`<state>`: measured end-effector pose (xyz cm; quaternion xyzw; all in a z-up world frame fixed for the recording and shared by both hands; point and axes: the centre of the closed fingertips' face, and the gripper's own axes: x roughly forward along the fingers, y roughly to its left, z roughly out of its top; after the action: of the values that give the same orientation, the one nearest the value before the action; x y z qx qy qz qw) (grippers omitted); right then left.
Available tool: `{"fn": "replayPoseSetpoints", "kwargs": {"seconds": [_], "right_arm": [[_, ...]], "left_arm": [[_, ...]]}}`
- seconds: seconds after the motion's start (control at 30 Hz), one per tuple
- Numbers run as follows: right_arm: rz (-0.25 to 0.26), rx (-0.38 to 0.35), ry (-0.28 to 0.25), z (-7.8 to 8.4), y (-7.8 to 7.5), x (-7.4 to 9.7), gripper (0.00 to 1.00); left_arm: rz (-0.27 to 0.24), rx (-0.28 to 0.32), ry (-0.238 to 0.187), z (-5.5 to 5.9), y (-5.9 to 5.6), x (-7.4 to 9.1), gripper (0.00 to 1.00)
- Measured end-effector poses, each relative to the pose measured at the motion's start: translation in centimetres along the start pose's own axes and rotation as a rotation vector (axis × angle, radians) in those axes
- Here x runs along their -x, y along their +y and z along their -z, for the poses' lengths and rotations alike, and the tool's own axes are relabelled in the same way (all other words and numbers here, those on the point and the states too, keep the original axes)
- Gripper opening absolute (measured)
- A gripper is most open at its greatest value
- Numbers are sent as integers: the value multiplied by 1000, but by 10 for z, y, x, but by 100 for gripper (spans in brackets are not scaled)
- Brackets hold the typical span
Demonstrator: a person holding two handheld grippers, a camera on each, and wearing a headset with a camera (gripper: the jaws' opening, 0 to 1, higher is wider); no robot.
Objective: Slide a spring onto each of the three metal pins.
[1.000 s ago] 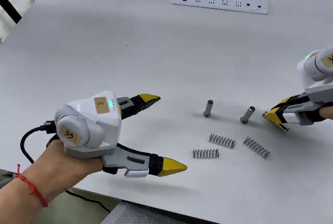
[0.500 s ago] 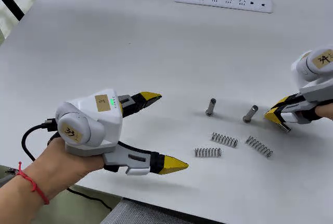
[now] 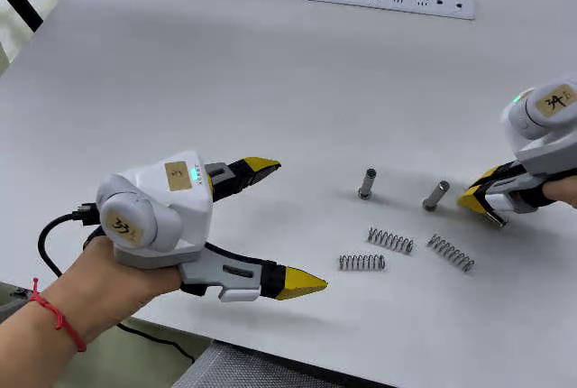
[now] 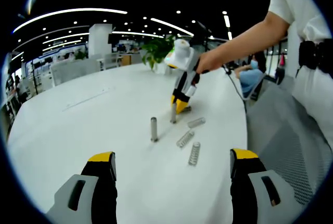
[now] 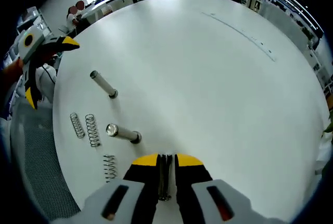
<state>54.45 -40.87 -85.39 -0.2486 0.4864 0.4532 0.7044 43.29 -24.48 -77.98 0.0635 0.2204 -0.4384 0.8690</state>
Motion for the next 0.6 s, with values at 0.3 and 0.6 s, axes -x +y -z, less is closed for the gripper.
{"fn": "replayPoseSetpoints", "kwargs": {"seconds": [0.3,0.6], "right_arm": [[15,41,25,0,-2,-2,11],[15,54,31,-2,-11,-8,10]], "left_arm": [[-2,4,-8,-1,1,0,92],[-2,6,-5,1,1,1,91]]}}
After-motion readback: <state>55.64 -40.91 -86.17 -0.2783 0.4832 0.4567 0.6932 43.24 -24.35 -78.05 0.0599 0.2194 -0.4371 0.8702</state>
